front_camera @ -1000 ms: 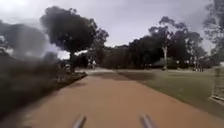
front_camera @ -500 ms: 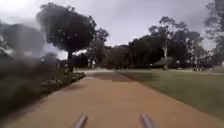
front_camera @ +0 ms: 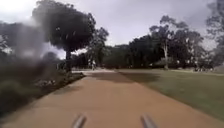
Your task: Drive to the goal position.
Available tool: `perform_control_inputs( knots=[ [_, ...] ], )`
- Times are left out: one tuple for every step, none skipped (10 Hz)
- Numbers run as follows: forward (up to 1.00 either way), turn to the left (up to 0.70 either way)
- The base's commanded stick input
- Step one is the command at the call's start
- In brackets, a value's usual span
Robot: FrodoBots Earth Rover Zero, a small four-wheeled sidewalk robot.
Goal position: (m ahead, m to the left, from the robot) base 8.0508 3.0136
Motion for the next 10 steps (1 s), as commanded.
perform_control_inputs(
  knots=[
    [0.70, 0.14],
    [0.70, 0.00],
    [0.70, 0.00],
    [0.70, 0.00],
    [0.70, 0.00],
    [0.70, 0.00],
    [0.70, 0.26],
    [0.70, 0.12],
    [0.70, 0.00],
    [0.70, 0.00]
  ],
)
